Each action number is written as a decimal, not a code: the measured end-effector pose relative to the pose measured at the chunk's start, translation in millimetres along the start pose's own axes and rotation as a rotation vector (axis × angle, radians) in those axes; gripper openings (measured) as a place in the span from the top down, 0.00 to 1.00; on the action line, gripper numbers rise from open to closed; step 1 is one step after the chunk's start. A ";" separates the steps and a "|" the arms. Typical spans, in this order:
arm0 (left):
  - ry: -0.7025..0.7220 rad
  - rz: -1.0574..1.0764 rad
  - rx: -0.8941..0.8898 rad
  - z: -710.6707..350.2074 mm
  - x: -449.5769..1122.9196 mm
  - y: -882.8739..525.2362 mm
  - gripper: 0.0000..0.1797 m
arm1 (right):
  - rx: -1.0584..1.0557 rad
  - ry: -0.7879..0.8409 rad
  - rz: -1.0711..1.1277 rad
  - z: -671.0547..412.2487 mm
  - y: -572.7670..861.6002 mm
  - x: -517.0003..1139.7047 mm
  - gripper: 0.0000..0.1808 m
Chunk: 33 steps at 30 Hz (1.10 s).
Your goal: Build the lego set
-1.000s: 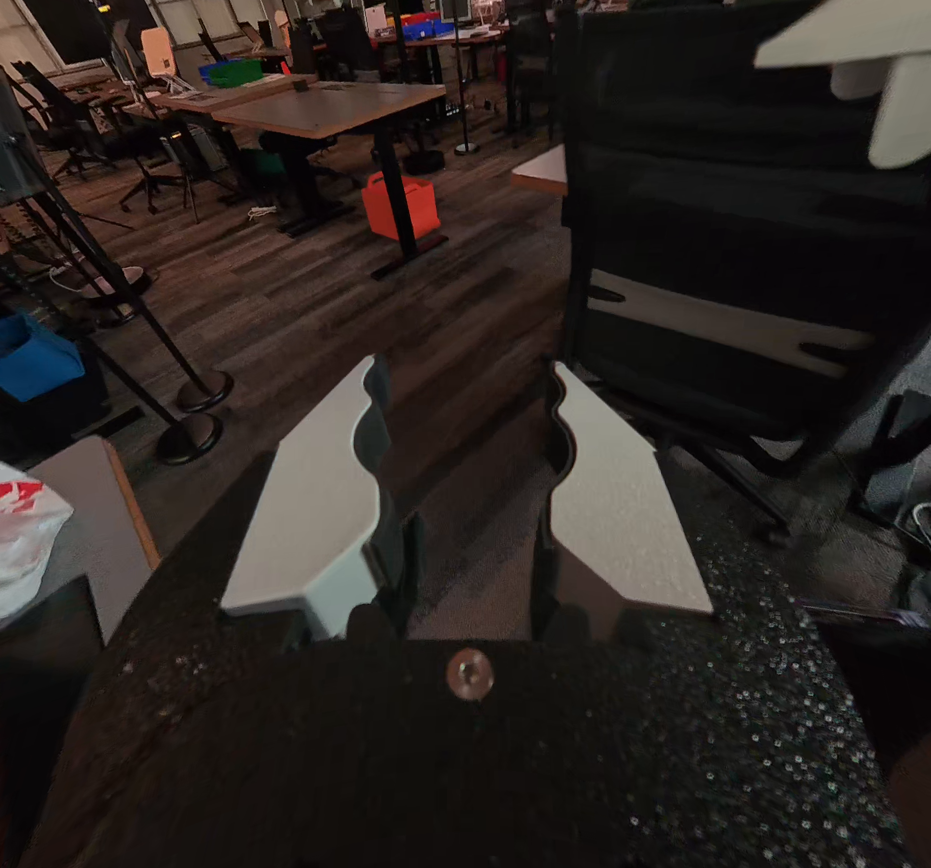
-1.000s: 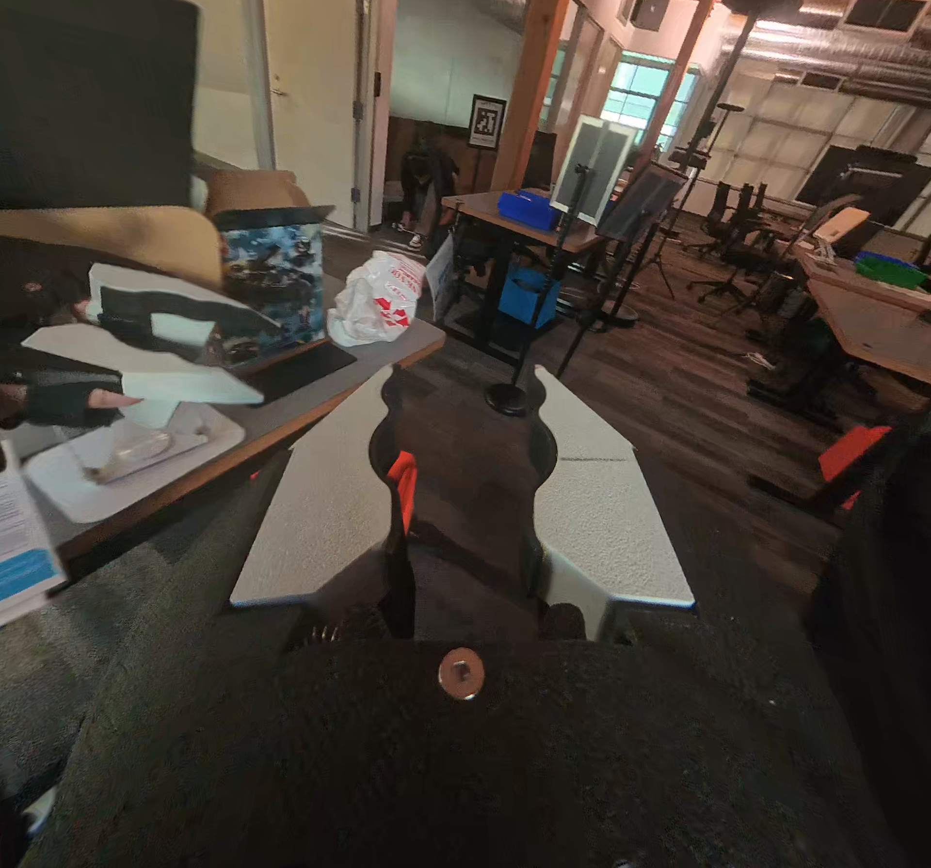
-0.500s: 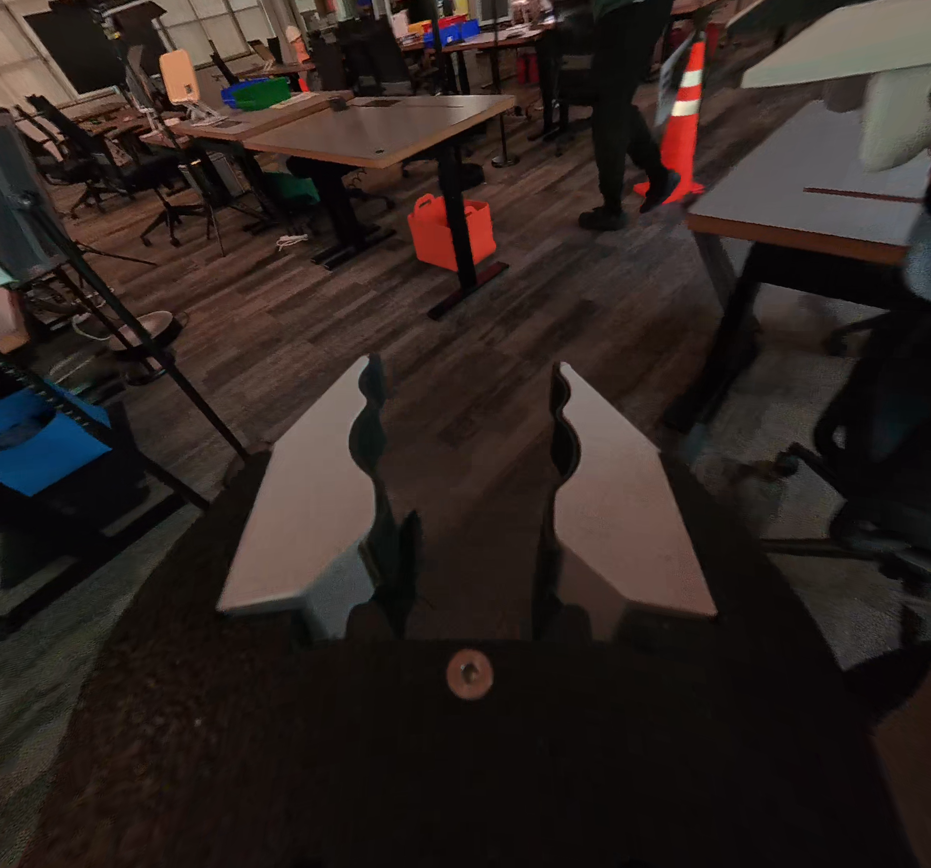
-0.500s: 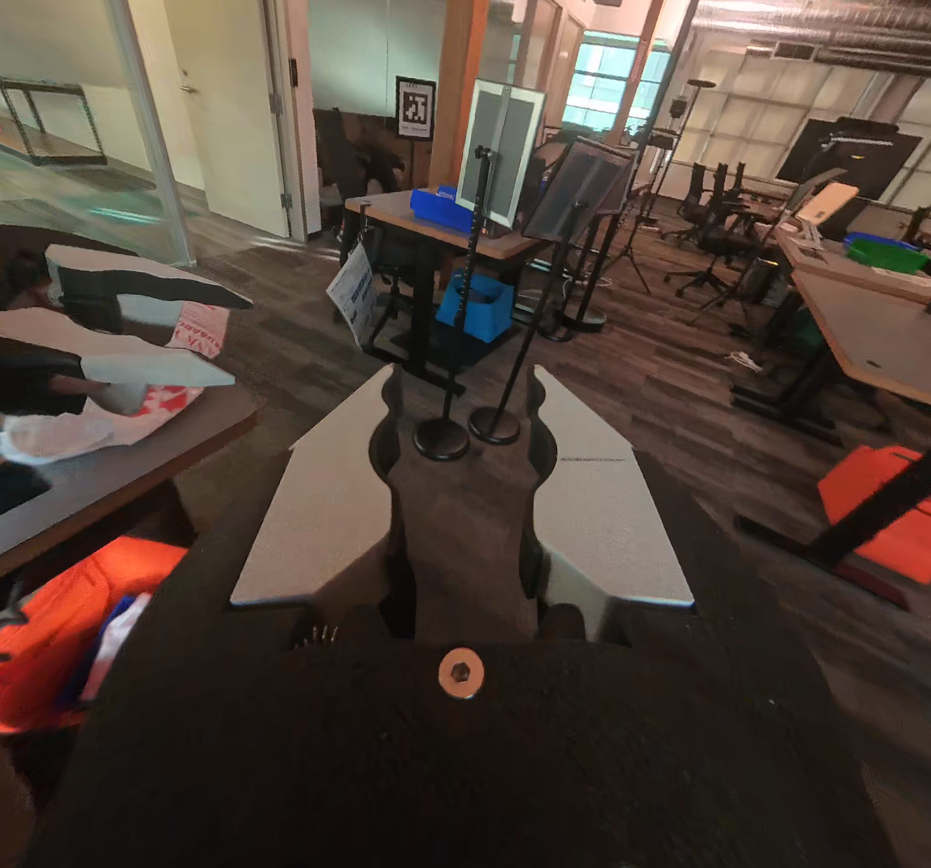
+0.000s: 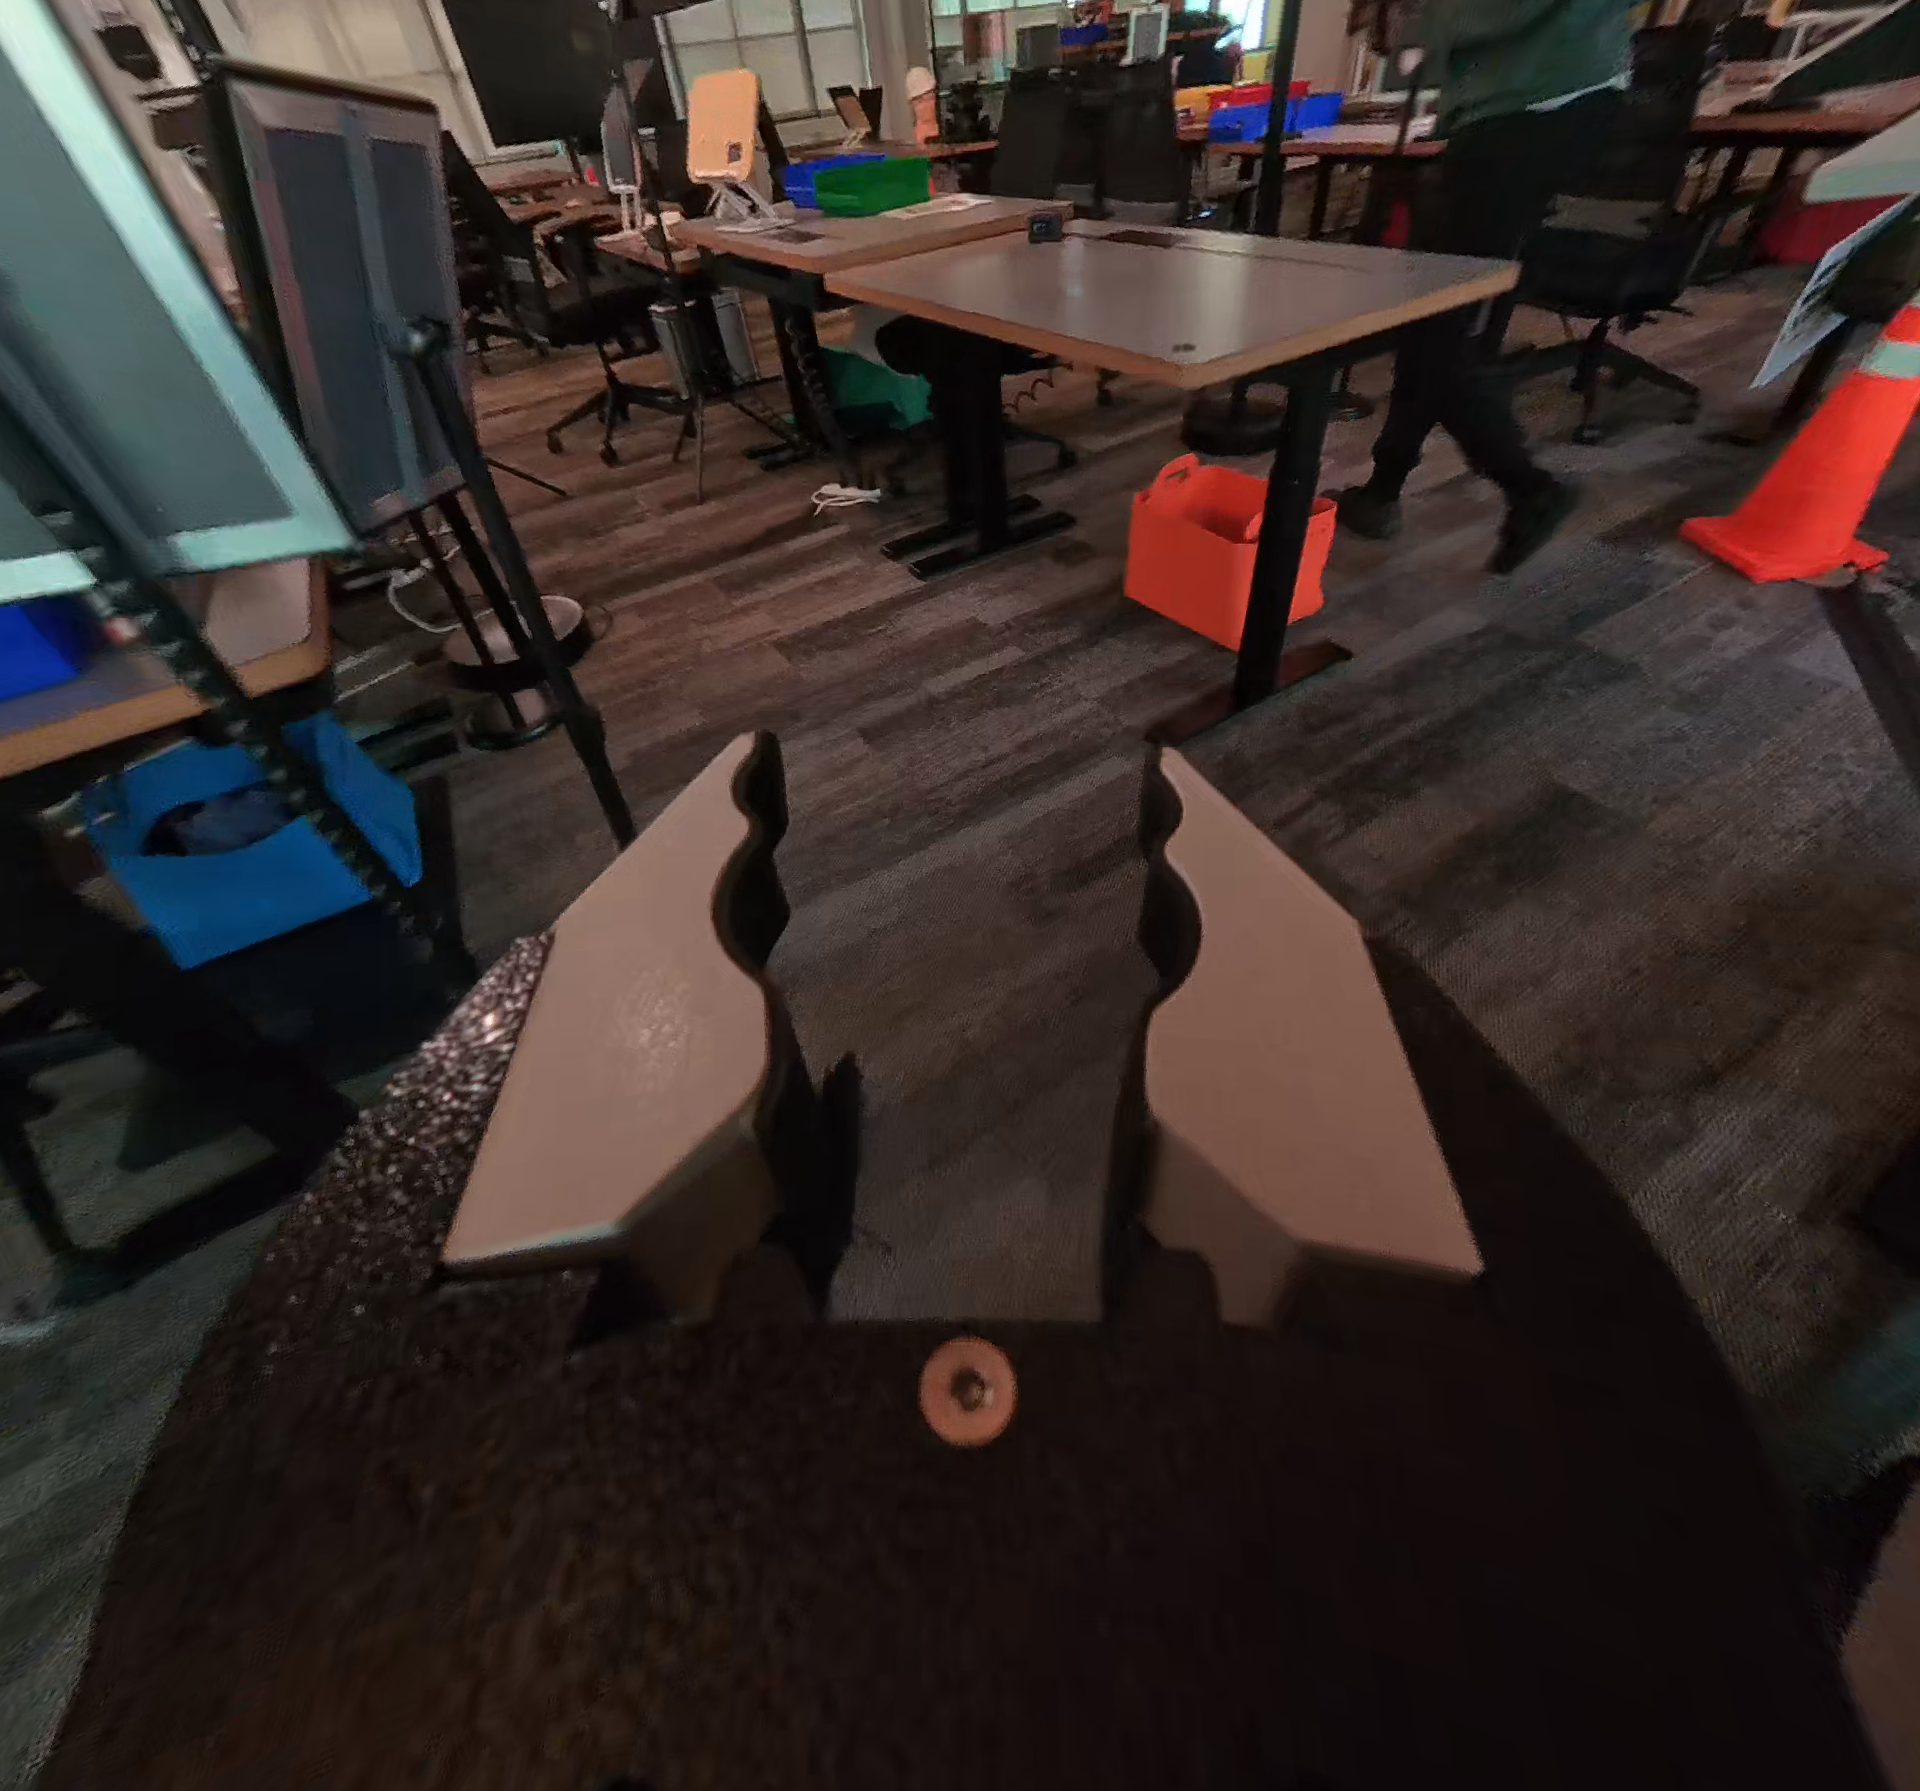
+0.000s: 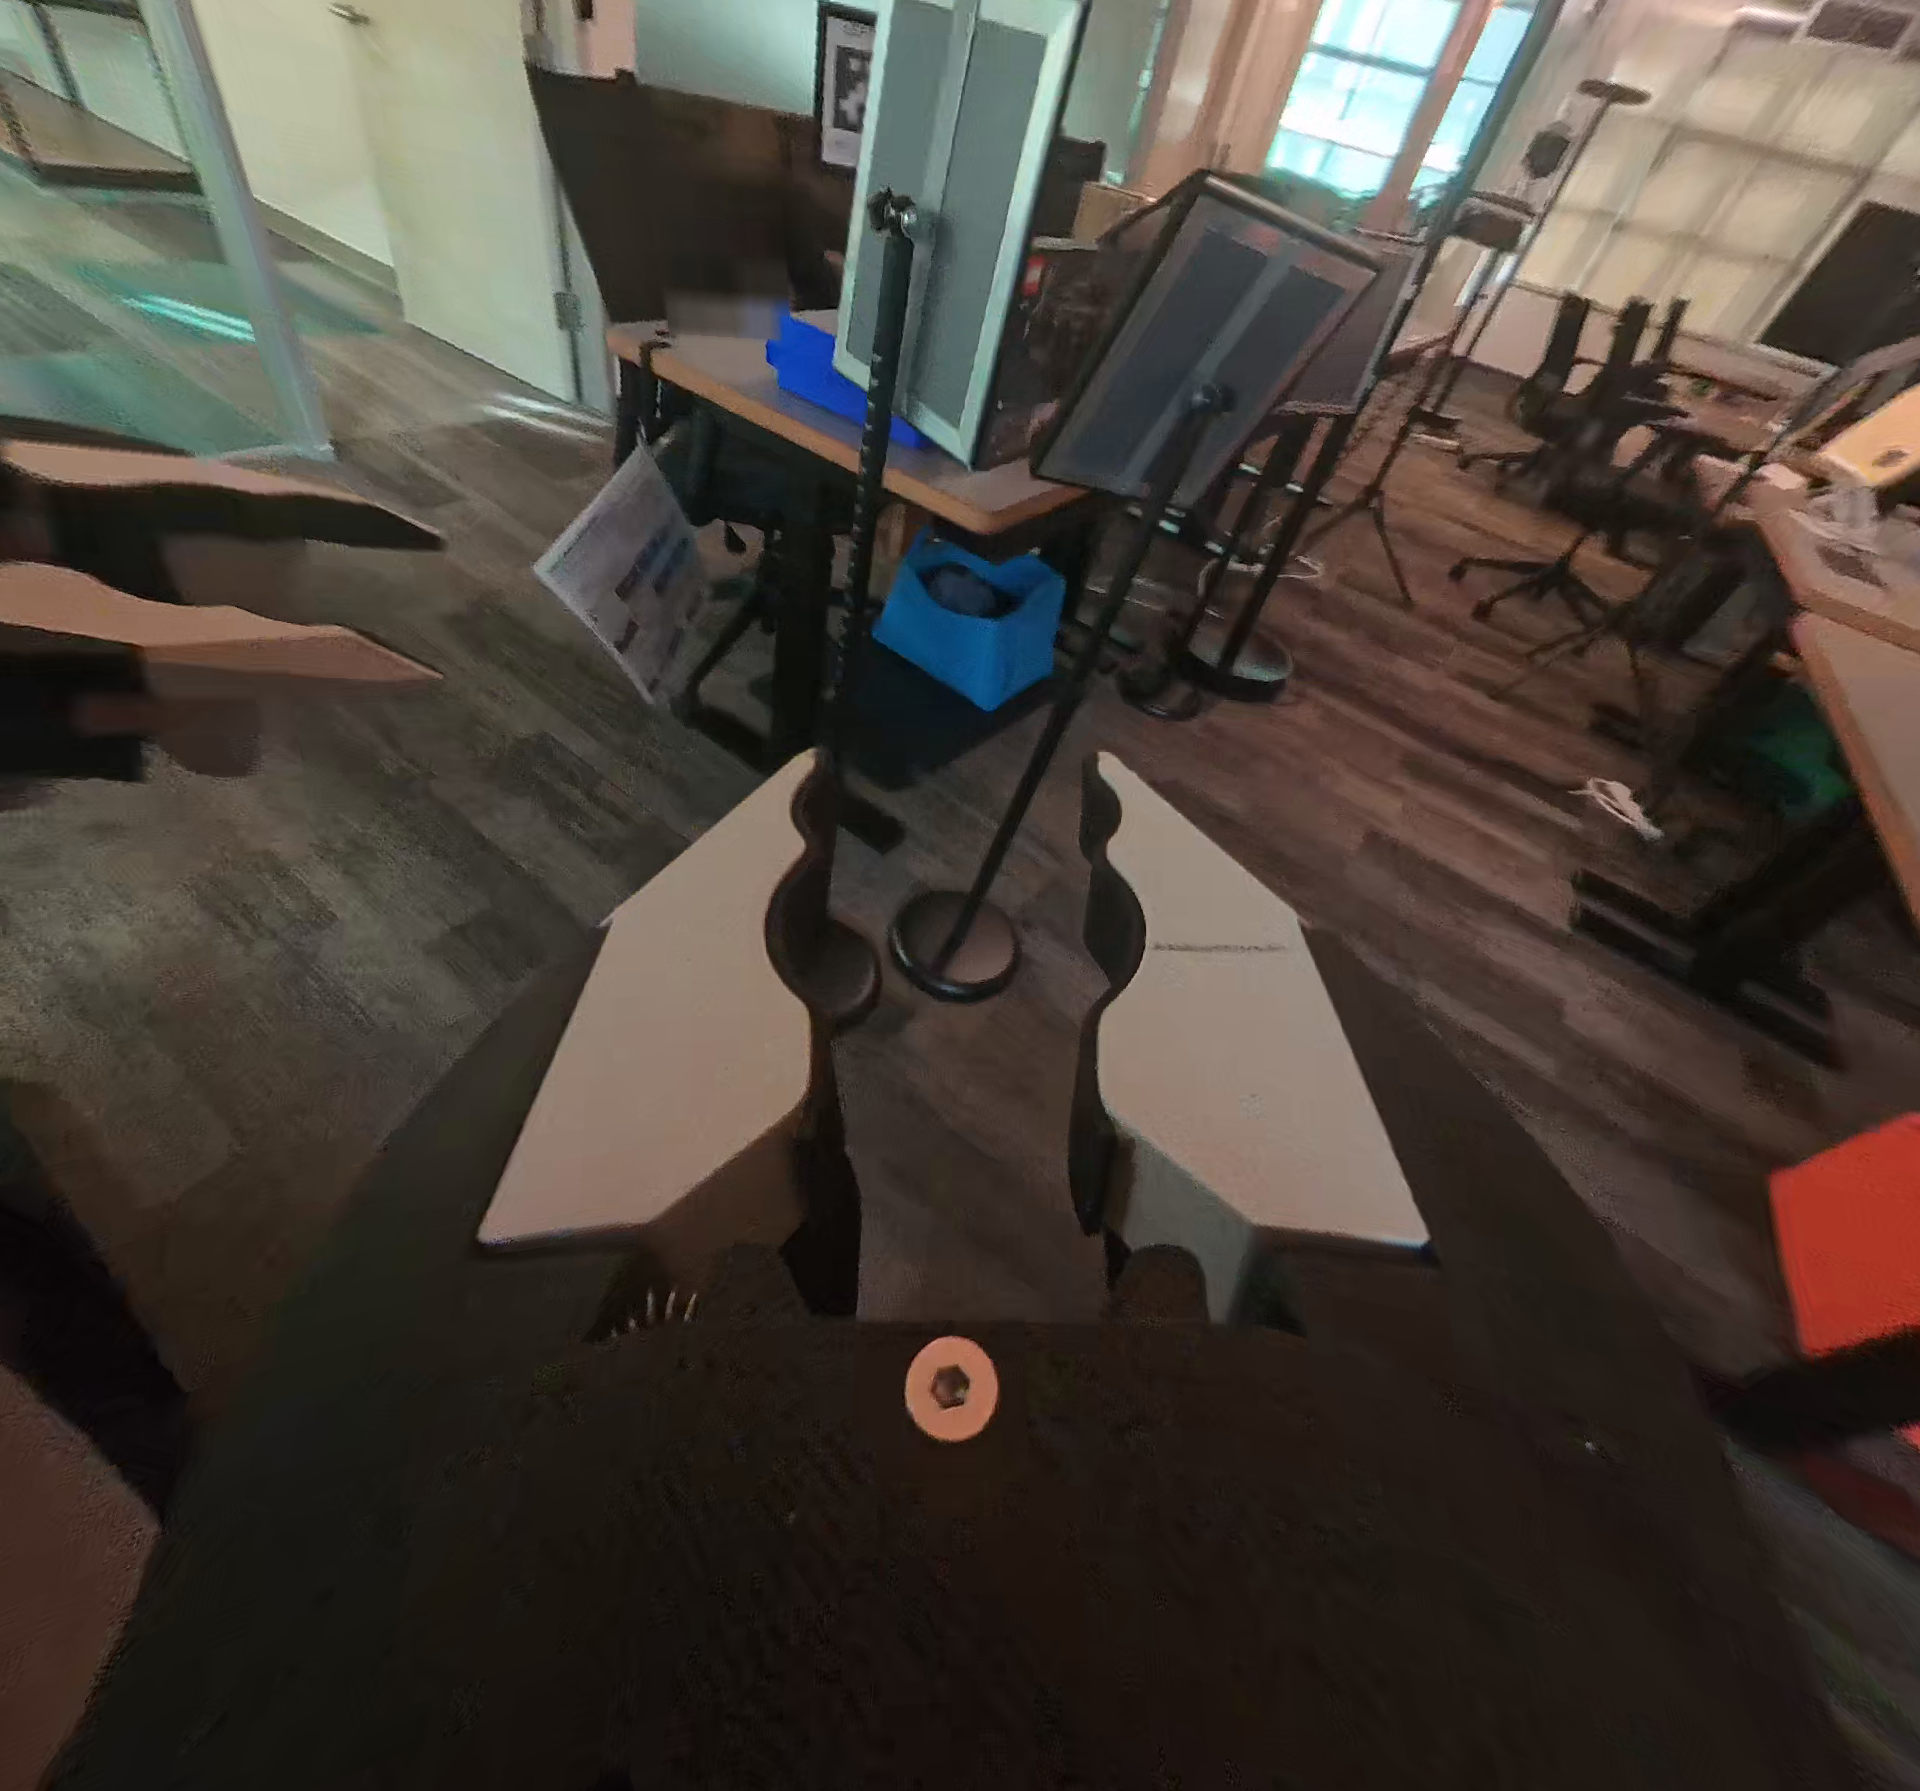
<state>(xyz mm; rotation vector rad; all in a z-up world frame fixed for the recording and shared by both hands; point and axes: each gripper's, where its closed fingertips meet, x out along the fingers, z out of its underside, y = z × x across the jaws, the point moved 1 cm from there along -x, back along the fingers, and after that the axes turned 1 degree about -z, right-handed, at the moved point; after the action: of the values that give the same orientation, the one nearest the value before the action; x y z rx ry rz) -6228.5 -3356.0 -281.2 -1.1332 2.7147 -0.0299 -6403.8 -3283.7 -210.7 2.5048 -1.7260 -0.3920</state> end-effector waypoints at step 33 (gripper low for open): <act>0.136 0.233 0.137 -187.7 833.8 -212.9 0.99 | -0.020 0.014 0.267 6.4 631.8 507.3 1.00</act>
<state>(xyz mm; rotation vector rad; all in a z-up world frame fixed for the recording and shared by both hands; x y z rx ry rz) -6687.1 -4105.7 -223.2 -0.7993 2.8945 -0.2635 -6809.4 -3984.1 -172.2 2.2155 -2.0040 -0.3659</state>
